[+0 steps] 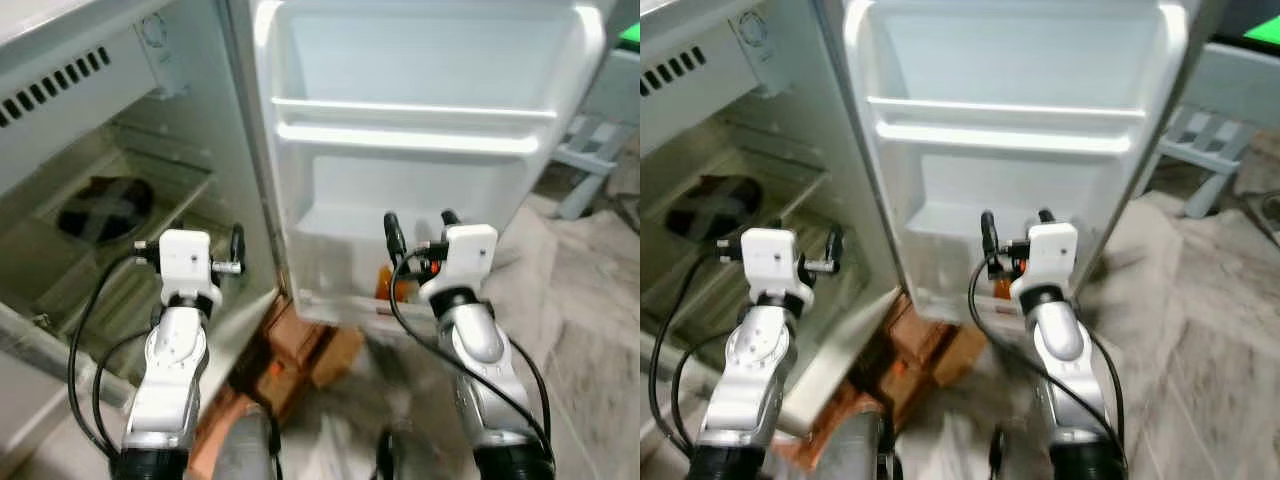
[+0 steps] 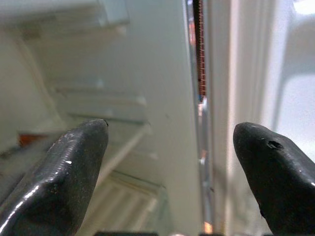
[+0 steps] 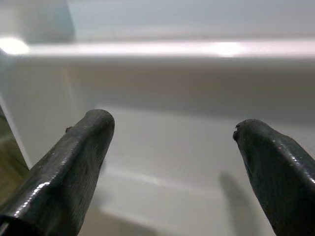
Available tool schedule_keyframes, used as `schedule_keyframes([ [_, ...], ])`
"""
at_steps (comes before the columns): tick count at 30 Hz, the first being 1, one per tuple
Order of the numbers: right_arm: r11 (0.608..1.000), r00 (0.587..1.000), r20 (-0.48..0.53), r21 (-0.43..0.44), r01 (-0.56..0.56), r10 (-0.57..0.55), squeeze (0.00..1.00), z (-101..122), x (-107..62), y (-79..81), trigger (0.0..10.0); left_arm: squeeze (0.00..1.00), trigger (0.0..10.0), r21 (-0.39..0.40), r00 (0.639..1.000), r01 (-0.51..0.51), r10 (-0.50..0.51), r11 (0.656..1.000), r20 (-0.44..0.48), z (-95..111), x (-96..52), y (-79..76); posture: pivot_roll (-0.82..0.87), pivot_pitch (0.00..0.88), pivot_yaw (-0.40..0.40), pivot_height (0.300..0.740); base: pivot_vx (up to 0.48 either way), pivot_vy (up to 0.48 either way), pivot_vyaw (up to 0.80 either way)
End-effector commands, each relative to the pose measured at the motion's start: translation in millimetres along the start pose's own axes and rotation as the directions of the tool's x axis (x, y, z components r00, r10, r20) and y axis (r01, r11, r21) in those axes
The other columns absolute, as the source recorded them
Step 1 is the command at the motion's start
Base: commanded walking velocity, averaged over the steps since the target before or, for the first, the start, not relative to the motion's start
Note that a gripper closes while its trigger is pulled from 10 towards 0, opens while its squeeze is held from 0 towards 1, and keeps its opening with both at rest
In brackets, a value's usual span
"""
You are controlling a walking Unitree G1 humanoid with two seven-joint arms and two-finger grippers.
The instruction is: Restocking fridge
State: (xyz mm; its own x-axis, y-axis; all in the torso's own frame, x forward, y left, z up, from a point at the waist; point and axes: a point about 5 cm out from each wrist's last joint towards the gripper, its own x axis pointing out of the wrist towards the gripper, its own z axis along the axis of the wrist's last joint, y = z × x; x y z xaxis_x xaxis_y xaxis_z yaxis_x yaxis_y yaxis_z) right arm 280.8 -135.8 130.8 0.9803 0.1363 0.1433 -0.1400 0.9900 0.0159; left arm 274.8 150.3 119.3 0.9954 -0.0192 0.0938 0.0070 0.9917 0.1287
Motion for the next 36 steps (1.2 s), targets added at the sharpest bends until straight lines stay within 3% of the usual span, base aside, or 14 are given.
schedule_keyframes([
  [1,1.0,0.999,-0.031,0.011,0.013,-0.012,0.0,-4.9,0.9,-2.5,10.0,0.0,10.0,0.039,0.999,0.014,-0.012,0.999,-0.047,-10.1,-1.3,-2.7,0.03,0.0,0.029,0.74,0.0,0.0,0.0],
  [16,0.998,0.991,-0.134,0.054,0.02,-0.013,0.0,-21.5,-2.2,1.8,10.0,0.0,10.0,0.081,0.998,0.049,-0.046,0.996,-0.038,-13.7,-4.2,-5.1,0.03,0.0,0.024,0.74,0.0,0.0,0.0],
  [29,0.996,0.978,-0.205,0.083,-0.021,0.037,0.0,-31.4,-5.9,9.4,10.0,0.0,10.0,0.063,0.998,0.052,-0.049,0.997,-0.041,-13.4,-6.8,-6.1,0.03,0.0,0.024,0.74,0.0,-0.414,0.0],
  [31,0.996,0.944,-0.323,0.087,-0.035,0.062,0.0,-49.4,-11.6,10.3,10.0,0.0,10.0,0.061,0.997,0.058,-0.056,0.996,-0.044,-14.4,-6.8,-8.0,0.03,0.0,0.026,0.74,0.0,-0.452,0.0],
  [36,0.995,0.948,-0.309,0.086,-0.05,0.074,0.0,-47.9,-12.0,11.6,10.0,0.0,10.0,0.077,0.997,0.068,-0.065,0.995,-0.039,-13.7,-5.8,-7.7,0.03,0.0,0.027,0.74,0.0,-0.449,0.0],
])
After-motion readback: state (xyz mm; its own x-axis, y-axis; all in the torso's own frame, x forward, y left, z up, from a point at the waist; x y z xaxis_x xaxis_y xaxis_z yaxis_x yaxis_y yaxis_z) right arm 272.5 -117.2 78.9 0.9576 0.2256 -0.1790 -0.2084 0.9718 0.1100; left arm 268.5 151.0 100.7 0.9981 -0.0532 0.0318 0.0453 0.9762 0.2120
